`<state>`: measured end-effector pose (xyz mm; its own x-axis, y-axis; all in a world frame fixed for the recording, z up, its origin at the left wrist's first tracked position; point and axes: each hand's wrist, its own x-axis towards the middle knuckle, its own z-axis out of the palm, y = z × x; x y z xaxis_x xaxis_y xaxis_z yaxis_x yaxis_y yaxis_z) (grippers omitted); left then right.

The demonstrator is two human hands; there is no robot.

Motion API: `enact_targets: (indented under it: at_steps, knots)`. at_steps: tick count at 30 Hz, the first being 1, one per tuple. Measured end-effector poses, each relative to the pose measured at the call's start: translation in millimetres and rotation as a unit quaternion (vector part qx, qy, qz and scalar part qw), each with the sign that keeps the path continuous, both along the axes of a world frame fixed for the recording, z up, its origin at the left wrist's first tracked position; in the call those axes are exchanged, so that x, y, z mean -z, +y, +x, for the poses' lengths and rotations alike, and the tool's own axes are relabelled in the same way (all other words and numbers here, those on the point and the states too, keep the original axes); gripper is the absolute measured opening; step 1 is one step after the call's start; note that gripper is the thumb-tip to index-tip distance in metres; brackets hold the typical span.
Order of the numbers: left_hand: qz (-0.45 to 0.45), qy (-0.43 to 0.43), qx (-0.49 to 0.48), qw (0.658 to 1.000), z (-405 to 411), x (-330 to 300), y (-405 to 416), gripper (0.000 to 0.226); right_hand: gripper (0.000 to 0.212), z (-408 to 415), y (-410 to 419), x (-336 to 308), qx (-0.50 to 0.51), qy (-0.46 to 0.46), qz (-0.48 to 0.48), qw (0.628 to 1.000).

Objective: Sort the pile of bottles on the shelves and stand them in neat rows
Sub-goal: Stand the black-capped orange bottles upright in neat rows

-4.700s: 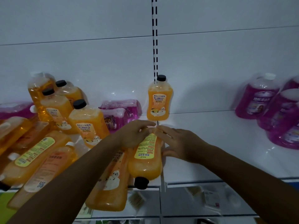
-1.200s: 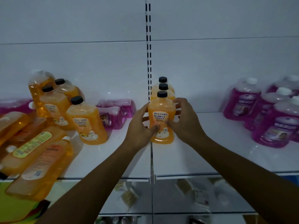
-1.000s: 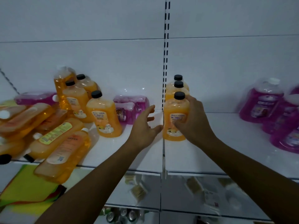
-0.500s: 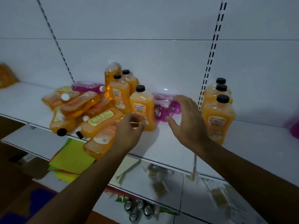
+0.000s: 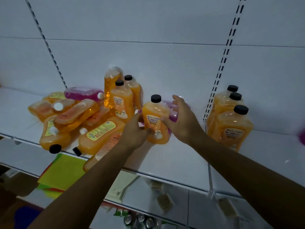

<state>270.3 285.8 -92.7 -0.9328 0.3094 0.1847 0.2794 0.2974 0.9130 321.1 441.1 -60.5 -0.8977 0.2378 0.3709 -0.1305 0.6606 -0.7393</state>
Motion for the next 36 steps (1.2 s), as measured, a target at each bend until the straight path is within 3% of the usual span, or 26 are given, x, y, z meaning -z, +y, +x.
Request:
enact_targets:
  at_steps: [3, 7, 10, 14, 19, 22, 24, 29, 33, 36]
  knots:
    - [-0.012, 0.0, 0.045, 0.999, -3, -1, 17, 0.039, 0.081, 4, 12, -5, 0.022, 0.033, 0.063, 0.997]
    - [-0.045, -0.002, 0.083, 0.996, -3, 7, 51, 0.05, 0.07, 14, 28, -14, 0.051, 0.08, 0.196, 0.976]
    - [-0.07, 0.028, 0.093, 0.993, -2, 12, 72, 0.056, 0.055, 24, 40, -23, 0.069, 0.049, 0.282, 0.956]
    - [-0.064, 0.024, 0.11, 0.992, 2, 13, 90, 0.053, 0.052, 33, 53, -31, 0.097, 0.008, 0.356, 0.93]
    - [-0.062, 0.033, 0.106, 0.992, 7, 16, 109, 0.048, 0.047, 37, 62, -30, 0.114, -0.006, 0.379, 0.918]
    - [-0.057, 0.03, 0.092, 0.994, 9, 16, 114, 0.047, 0.065, 40, 65, -27, 0.134, -0.004, 0.408, 0.903]
    - [-0.073, 0.034, 0.09, 0.993, 9, 16, 112, 0.049, 0.066, 41, 61, -22, 0.14, 0.056, 0.41, 0.9]
    - [-0.1, 0.091, 0.062, 0.989, 6, 15, 82, 0.042, 0.041, 28, 35, -10, 0.054, 0.217, 0.354, 0.908]
    - [-0.141, 0.11, -0.06, 0.982, -16, 5, 37, 0.025, 0.046, 9, 8, 1, 0.014, 0.153, 0.347, 0.925]
    - [-0.098, 0.013, -0.115, 0.988, -32, -3, 15, 0.02, 0.054, -15, -1, 15, 0.008, 0.035, 0.329, 0.944]
